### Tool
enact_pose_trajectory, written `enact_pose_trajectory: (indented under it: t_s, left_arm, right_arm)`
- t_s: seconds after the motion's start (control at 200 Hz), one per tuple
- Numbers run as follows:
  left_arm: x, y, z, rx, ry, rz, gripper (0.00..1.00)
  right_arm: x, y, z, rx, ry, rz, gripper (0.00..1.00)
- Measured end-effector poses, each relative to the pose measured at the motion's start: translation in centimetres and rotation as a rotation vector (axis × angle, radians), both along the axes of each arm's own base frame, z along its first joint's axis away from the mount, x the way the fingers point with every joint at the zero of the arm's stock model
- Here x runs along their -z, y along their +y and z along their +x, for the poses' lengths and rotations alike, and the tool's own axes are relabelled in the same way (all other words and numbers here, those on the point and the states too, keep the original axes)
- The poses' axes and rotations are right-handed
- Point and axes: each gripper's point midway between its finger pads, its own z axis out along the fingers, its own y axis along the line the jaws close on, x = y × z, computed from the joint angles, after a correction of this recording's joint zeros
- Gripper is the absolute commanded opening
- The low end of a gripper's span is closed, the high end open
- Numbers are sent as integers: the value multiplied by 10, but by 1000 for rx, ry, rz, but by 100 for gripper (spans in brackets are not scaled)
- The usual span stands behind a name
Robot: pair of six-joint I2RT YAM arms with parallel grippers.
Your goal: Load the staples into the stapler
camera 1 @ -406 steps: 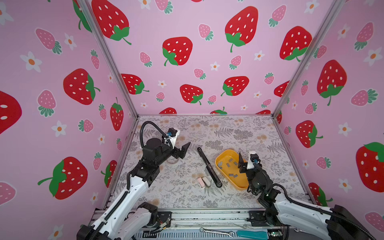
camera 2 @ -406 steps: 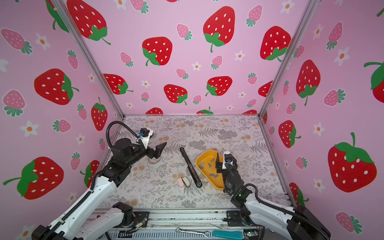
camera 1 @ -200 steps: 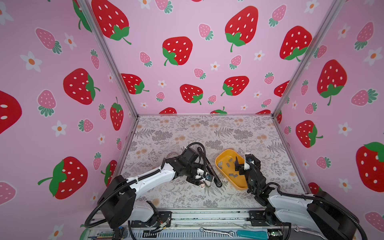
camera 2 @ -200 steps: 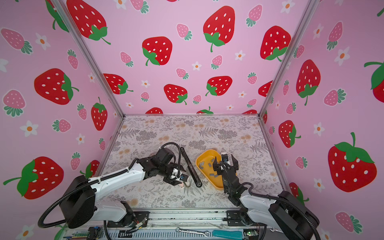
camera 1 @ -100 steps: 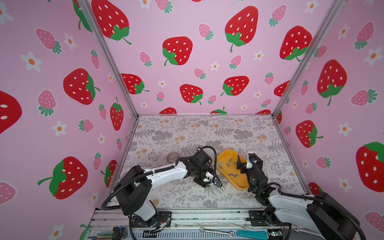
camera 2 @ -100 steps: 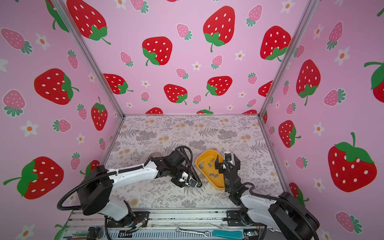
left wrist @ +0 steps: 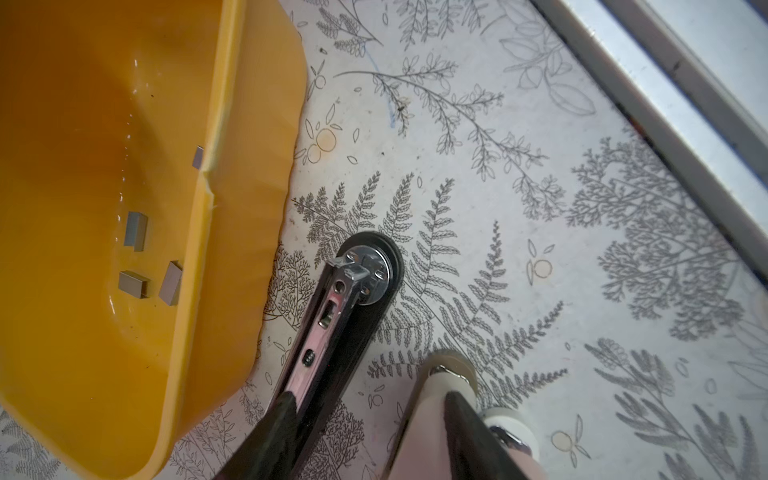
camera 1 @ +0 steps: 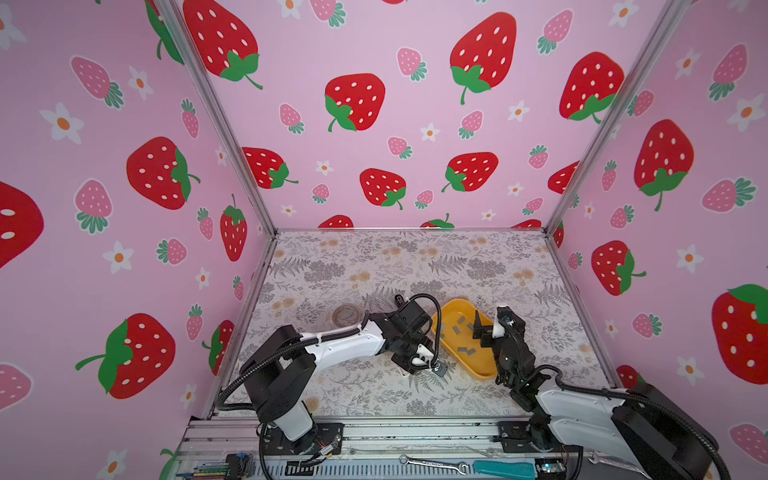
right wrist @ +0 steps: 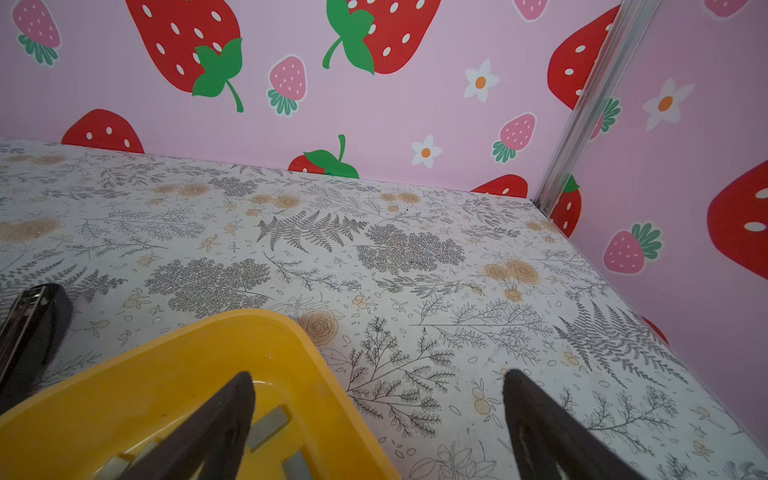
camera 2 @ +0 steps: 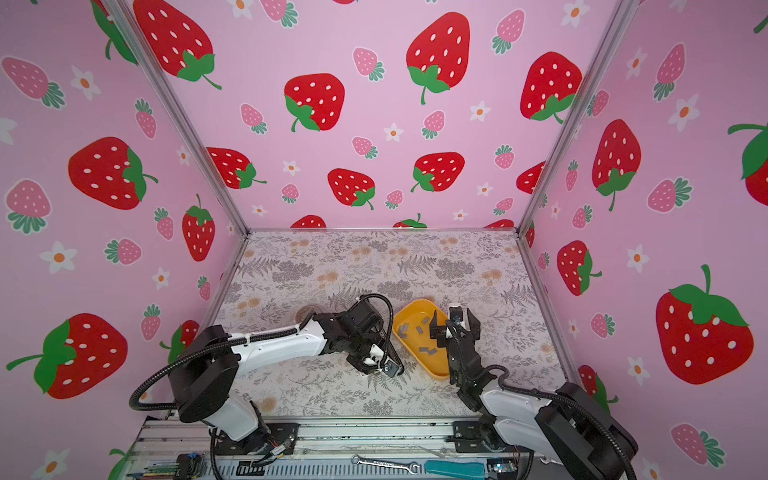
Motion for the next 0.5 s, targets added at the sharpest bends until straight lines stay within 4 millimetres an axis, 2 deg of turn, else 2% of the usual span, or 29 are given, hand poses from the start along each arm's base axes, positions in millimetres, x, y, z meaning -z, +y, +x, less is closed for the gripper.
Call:
enact_pose_trajectory:
  t_s: [0.33, 0.5]
  left_arm:
    - [-20, 5, -5, 31, -34, -24, 61]
    - [-17, 10, -10, 45, -23, -9, 61]
  right_arm:
    - [7, 1, 0, -4, 20, -19, 95]
    - [7, 1, 0, -4, 20, -19, 95]
